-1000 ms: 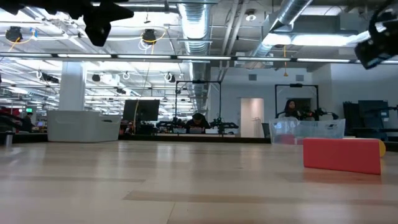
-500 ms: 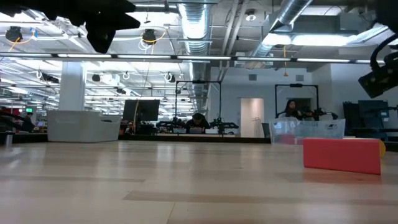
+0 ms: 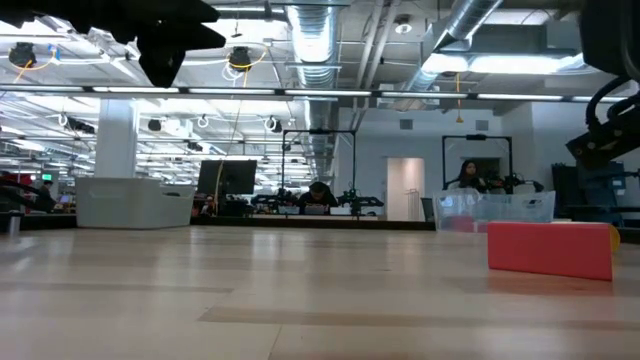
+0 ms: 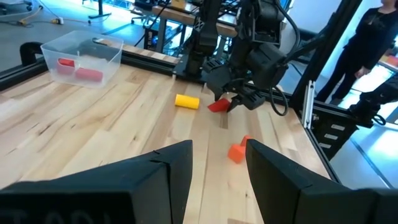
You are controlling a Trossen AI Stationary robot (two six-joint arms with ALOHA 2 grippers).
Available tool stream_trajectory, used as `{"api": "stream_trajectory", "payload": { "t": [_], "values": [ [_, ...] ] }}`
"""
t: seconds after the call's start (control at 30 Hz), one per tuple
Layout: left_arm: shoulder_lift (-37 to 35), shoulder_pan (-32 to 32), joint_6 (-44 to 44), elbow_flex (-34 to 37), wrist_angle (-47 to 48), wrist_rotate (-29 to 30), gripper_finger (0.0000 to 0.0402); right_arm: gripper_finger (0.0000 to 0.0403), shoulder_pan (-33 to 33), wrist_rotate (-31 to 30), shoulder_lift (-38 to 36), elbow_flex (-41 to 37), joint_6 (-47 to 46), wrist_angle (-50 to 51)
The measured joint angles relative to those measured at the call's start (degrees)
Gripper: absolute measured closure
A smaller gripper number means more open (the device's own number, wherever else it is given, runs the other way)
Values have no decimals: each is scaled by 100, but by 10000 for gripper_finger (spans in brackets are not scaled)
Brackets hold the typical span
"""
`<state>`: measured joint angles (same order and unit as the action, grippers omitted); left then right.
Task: Sort & place blocks by color
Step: Put the red block into the transparent bin
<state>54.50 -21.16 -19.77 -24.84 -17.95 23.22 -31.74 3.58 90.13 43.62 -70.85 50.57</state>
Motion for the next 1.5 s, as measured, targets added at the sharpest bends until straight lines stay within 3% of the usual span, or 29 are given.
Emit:
{"api": "stream_trajectory", "payload": {
  "t": [0.2, 0.43, 0.67, 0.77, 0.83, 0.97, 1.03, 1.1, 1.23, 1.33, 1.5],
  "values": [
    [0, -65, 0, 0, 0, 4, 267, 166, -2, 65, 4, -11, 51, -181],
    [-2, -66, -52, 0, 2, 7, 267, 285, -2, 113, -17, 28, 66, -153],
    [-2, -66, -107, 0, 4, 11, 267, 292, -152, -320, -423, 532, 52, 568],
    [-2, -66, -109, 0, 3, 17, 267, 291, -156, -929, -738, 796, 40, 715],
    [-2, -68, -109, 0, 2, 87, 267, 280, -41, -1722, -966, 942, 3, 548],
    [-2, -66, -109, 0, -1, 267, 267, 268, 364, -3530, -1333, 965, 409, -543],
    [-2, -66, -109, 0, -3, 299, 267, 270, 703, -3803, -1406, 961, 1040, -1394],
    [-2, -68, -107, 0, -47, 299, 267, 276, 1114, -3595, -1402, 955, 1853, -2196],
    [-4, -68, -62, -2, -205, 297, 267, 280, 2105, -2510, -1392, 957, 2956, -3181],
    [-4, -68, -20, -3, -262, 257, 267, 276, 2981, -2000, -1402, 957, 3176, -2805],
    [-4, -66, -22, -4, -228, 141, 267, 275, 4626, -1729, -1649, 950, 3521, -1587]
  ]
}}
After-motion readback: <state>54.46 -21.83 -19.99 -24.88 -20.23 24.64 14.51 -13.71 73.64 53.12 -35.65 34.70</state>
